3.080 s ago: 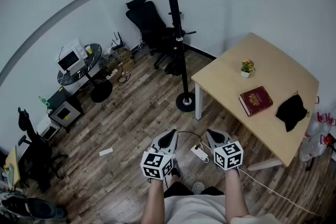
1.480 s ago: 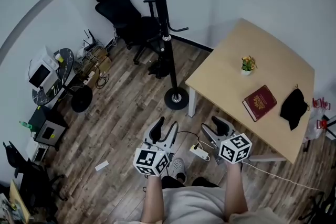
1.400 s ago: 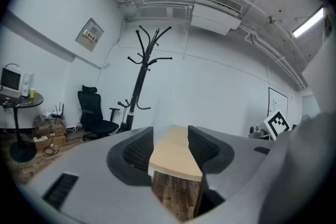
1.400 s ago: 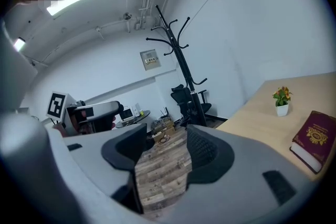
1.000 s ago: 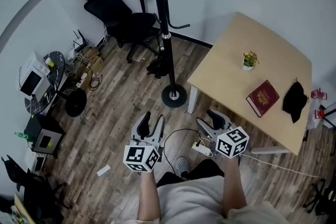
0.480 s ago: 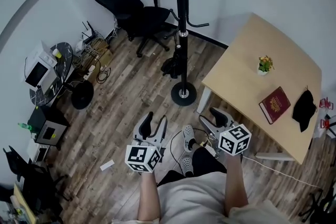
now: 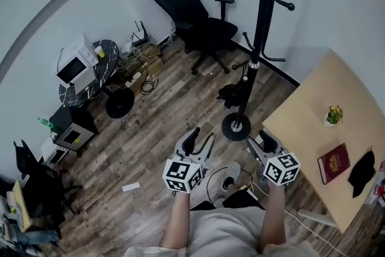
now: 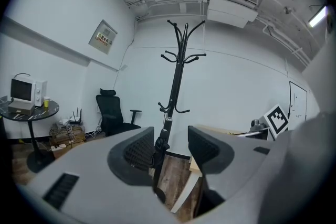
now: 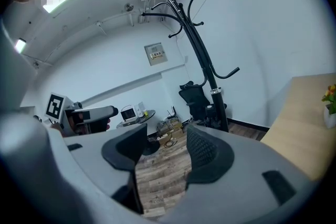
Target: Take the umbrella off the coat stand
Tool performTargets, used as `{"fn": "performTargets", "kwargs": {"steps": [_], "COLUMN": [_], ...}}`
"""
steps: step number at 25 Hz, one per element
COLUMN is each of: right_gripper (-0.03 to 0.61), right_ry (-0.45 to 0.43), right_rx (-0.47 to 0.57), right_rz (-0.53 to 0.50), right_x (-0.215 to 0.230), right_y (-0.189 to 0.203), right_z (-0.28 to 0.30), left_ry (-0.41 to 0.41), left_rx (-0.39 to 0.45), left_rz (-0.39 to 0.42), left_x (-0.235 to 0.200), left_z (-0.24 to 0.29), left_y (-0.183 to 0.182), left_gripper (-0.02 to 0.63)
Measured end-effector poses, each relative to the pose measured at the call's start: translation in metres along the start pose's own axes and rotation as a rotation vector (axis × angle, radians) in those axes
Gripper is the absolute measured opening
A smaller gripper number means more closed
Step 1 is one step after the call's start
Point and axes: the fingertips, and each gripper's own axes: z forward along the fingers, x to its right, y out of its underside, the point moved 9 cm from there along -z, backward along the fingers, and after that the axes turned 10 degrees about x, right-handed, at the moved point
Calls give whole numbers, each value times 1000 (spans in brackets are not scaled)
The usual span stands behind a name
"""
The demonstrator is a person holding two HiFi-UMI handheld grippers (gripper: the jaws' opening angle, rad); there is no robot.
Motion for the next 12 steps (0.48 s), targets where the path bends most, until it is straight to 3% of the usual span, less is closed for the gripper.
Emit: {"fn": "performTargets", "kwargs": {"steps": [12], "right_gripper": [216], "right_ry": [14], "right_rx": [22], "right_rz": [-64], "right_x": [47], "right_y": [-47], "right_z": [69], "left_ry": [12], "left_rx": [0], "left_rz": [28], "left_x": [-27], "left_z": [85], "left_y": [-19], "left_gripper": [206]}}
